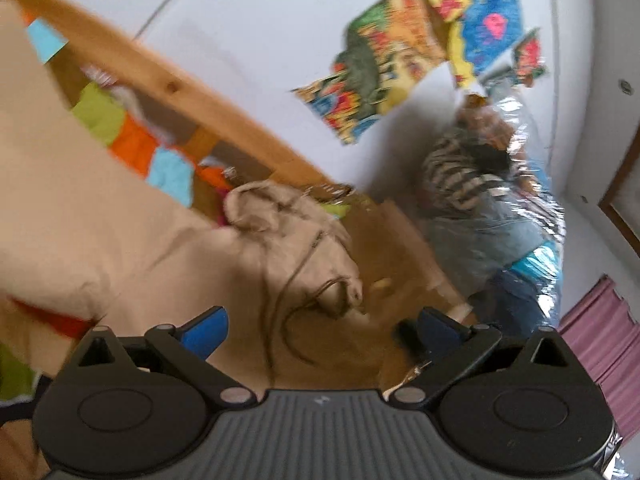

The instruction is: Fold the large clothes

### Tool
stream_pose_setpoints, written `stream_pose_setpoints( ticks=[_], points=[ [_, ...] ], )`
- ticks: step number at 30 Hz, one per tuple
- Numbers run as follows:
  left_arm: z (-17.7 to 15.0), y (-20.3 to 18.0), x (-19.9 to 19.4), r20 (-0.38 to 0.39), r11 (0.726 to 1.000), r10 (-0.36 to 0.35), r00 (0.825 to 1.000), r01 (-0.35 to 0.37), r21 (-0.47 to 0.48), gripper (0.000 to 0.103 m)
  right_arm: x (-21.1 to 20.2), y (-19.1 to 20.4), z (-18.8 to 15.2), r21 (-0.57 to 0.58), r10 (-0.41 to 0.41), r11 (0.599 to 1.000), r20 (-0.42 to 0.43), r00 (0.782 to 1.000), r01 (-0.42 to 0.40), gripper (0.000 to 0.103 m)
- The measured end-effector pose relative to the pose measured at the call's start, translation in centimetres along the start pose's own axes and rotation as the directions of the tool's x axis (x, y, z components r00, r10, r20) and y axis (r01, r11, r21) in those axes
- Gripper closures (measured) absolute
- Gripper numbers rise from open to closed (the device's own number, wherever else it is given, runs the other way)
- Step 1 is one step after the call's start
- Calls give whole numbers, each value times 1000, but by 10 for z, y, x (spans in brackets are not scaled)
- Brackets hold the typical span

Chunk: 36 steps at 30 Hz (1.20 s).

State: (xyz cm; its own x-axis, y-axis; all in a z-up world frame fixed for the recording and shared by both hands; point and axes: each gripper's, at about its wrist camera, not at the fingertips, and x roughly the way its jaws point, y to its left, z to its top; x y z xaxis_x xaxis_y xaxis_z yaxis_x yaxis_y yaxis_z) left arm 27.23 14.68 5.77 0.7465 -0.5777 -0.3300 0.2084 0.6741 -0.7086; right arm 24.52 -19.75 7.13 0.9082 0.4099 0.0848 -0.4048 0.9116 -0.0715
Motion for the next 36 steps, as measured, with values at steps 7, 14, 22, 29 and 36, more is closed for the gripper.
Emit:
stream_pose_setpoints(
  ticks=[7,14,22,29,36],
  points=[
    [-28,74,44,-197,971,69,978,-111,-213,1,43,76,-81,31,191,982,-236,953,-189,98],
    [-38,99,83,-274,941,107,956,-187,-282,3,37,114,-124,23,271,958,-387,881,-285,97],
    [-57,92,106,-412,923,272,870,-358,-145,96,25,124,-125,-42,281,941,-463,841,-337,95],
    [-55,63,88,-256,931,361,897,-360,51,101,-7,113,-123,-50,324,911,-526,786,-409,69],
    [-34,25,49,1,892,400,916,-390,231,101,-13,-4,-91,-87,109,979,-536,837,-182,40]
  ],
)
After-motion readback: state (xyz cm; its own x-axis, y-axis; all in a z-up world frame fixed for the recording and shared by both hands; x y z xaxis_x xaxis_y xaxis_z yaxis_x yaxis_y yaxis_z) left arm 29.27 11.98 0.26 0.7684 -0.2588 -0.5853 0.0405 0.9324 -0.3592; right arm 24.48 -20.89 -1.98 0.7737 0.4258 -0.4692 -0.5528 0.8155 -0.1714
